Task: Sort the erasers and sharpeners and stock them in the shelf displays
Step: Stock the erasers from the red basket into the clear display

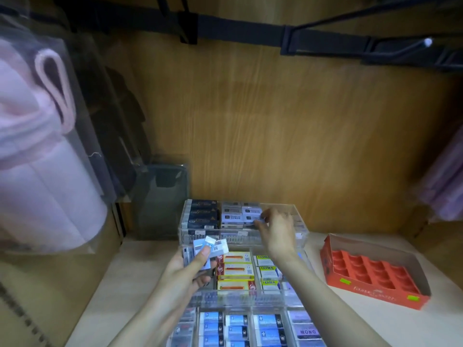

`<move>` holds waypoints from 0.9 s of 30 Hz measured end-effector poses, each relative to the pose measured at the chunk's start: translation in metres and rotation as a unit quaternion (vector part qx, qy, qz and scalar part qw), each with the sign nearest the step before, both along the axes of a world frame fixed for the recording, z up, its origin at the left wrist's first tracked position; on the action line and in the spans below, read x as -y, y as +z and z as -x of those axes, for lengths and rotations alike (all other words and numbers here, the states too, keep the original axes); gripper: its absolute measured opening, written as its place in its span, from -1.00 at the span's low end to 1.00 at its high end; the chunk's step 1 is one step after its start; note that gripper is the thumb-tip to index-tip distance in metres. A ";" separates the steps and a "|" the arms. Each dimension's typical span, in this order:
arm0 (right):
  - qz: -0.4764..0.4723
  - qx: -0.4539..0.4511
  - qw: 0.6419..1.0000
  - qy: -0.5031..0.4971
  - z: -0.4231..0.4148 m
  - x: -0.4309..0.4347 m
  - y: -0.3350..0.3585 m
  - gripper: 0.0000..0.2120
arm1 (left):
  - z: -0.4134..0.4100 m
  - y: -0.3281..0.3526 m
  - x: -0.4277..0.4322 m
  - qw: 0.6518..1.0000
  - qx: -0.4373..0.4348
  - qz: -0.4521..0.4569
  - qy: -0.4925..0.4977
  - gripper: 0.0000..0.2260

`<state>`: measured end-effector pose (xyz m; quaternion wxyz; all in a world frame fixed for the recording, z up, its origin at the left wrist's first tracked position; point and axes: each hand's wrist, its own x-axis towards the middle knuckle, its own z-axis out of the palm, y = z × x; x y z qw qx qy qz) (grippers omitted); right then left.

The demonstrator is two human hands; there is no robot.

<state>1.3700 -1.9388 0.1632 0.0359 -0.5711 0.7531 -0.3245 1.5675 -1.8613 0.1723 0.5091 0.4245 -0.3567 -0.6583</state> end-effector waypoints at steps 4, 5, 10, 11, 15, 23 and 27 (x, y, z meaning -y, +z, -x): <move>0.051 0.007 0.995 0.080 -0.019 -0.036 0.020 -0.80 | 0.000 0.005 -0.011 1.000 -0.014 0.004 -0.011 -0.86; 0.068 0.075 0.987 0.127 -0.028 -0.055 0.024 -0.84 | 0.000 0.007 -0.015 1.000 -0.021 0.000 -0.012 -0.87; 0.022 0.381 0.891 0.247 -0.063 -0.128 0.024 -0.93 | -0.002 0.012 -0.039 0.998 -0.044 -0.002 -0.037 -0.90; 0.027 0.409 0.879 0.243 -0.064 -0.135 0.021 -0.86 | -0.003 0.012 -0.045 0.998 -0.041 0.003 -0.047 -0.89; 0.065 0.470 0.858 0.197 -0.069 -0.157 0.015 -0.78 | -0.005 0.011 -0.067 0.998 -0.026 0.004 -0.059 -0.87; 0.094 0.609 0.779 0.115 -0.056 -0.185 0.018 -0.77 | -0.006 0.009 -0.089 0.999 -0.007 -0.012 -0.047 -0.89; 0.036 0.614 0.783 0.087 -0.048 -0.196 0.009 -0.82 | -0.009 0.004 -0.095 0.998 0.017 -0.013 -0.055 -0.85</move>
